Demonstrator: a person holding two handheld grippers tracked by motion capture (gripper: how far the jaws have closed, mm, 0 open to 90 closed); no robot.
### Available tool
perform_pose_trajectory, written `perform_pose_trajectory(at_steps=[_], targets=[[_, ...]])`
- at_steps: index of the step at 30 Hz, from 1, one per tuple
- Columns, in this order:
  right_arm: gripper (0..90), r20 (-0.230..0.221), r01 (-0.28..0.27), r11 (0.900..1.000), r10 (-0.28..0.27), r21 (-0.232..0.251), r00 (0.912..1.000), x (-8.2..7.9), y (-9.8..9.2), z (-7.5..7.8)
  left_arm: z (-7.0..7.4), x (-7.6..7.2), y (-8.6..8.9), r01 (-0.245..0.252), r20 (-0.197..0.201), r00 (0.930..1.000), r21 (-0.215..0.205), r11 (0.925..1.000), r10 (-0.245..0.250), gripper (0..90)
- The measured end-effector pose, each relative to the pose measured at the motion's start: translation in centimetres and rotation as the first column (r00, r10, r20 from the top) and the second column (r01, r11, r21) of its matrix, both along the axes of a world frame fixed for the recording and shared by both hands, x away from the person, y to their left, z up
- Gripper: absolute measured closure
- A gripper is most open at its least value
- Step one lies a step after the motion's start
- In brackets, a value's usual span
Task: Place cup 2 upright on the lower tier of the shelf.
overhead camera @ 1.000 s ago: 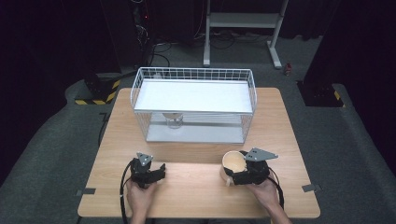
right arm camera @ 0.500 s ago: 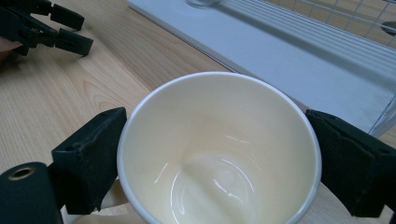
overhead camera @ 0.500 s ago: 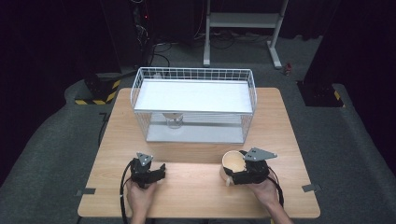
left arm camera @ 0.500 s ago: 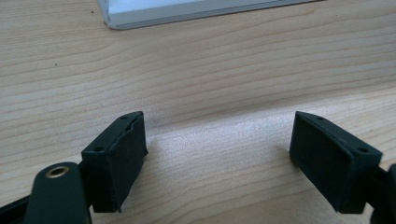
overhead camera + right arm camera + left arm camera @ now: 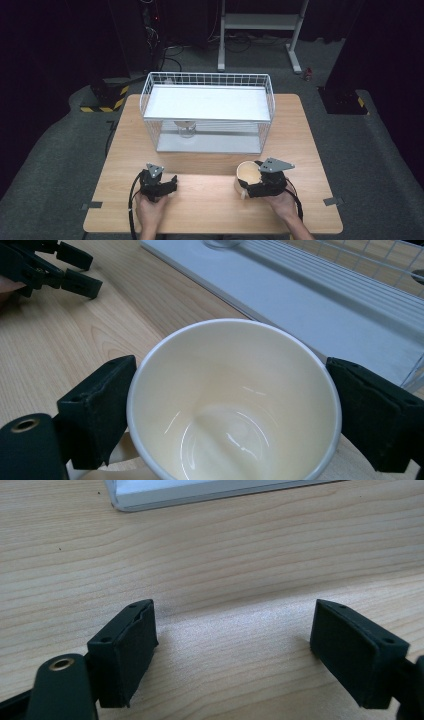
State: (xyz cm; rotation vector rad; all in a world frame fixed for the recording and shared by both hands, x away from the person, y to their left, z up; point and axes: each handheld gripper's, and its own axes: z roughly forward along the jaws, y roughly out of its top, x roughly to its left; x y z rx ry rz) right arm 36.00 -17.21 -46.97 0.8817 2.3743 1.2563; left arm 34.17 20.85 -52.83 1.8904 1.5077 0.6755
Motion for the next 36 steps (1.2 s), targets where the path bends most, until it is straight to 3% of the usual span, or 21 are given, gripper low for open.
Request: perform_pose_trajectory(at_steps=[22, 36], targets=[[9.8, -0.017, -0.011, 1.000, 0.011, 0.008, 0.9998, 0.9, 0.5, 0.8, 0.0, 0.0, 0.0, 0.000, 0.000, 1.0000, -0.002, 1.0000, 0.000, 19.3], [9.8, -0.031, 0.000, 1.000, 0.001, 0.024, 0.9995, 2.6, 1.1, 1.6, 0.0, 0.0, 0.0, 0.000, 0.001, 1.0000, -0.002, 1.0000, 0.000, 19.5]])
